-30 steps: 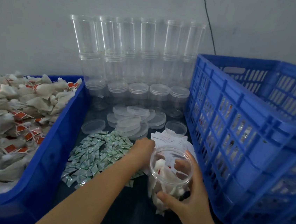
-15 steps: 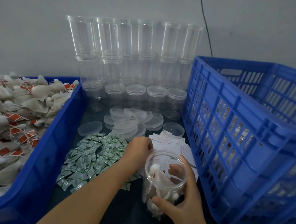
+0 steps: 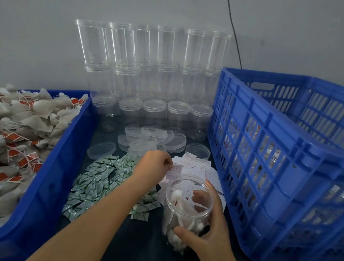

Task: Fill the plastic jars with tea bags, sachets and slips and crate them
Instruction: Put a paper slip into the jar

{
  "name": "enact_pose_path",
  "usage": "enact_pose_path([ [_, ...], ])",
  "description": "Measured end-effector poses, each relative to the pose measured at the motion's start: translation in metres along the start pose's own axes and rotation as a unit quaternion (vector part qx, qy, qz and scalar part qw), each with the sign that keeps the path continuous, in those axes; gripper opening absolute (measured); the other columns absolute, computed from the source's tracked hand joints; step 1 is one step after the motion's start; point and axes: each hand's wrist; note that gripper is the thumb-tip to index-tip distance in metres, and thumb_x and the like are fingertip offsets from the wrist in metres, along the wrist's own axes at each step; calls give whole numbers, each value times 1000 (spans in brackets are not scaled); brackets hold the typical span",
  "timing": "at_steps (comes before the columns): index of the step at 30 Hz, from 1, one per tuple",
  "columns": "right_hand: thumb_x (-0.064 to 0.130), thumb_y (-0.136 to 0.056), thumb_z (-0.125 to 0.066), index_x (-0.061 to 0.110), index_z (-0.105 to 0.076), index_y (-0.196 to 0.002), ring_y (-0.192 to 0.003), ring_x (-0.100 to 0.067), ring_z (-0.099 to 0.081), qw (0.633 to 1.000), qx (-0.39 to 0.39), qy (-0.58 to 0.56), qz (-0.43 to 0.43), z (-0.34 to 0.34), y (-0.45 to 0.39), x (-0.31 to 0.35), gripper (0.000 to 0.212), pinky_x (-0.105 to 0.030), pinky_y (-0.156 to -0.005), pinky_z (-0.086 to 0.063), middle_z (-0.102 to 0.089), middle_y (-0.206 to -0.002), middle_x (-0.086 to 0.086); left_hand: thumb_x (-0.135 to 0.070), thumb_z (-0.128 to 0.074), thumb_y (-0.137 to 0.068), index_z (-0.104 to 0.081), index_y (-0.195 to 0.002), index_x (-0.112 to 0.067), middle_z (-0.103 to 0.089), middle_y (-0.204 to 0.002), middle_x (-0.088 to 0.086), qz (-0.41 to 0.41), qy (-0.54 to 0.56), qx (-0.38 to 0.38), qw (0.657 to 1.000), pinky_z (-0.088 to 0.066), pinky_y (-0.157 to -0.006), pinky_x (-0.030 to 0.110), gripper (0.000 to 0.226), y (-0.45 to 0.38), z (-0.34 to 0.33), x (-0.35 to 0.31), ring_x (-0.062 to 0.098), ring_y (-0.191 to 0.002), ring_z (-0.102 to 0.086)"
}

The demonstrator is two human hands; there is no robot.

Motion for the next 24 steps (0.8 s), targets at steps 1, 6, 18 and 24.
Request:
enact_pose_path([
  [1, 49, -53, -86, 50, -27, -143, -123, 9, -51, 1000, 0, 0, 0, 0, 0, 0, 108, -4, -92, -41, -52, -126, 38, -10, -56, -91, -70, -90, -12, -68, -82, 1, -2, -2, -3, 1000, -54, -75, 34, 14, 1, 5, -1, 19, -80, -64],
  [6, 49, -51, -87, 48, -28, -143, -122, 8, -52, 1000, -1, -2, -2, 0, -1, -2, 109, -5, -92, -42, -53, -125, 37, -21, -62, -91, -70, -90, -19, -69, -84, -6, 9, 78, -55, 995, -53, -73, 26, 8, 11, 48, -16, 11, -79, -64],
  [18, 41, -56, -86, 39, -32, -145, -131, 1, -49, 1000, 8, -18, 6, -2, -1, -1, 104, -12, -101, -43, -52, -135, 30, -29, -72, -81, -73, -74, -26, -70, -68, -10, -12, 224, 46, 973, -44, -56, 11, 8, 79, 63, -54, 6, -56, -58],
  [24, 43, -54, -86, 46, -31, -143, -131, 5, -48, 1000, 8, -27, -1, -1, -1, -1, 105, -10, -101, -42, -51, -137, 29, -28, -70, -83, -69, -71, -31, -61, -60, -25, -17, 164, 17, 986, -35, -54, 1, 13, 92, 44, -50, -13, -60, -53],
])
Point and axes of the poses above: each hand's wrist, its own y-axis away from the middle knuckle, its own z-axis out of the back of the hand, x = y × z
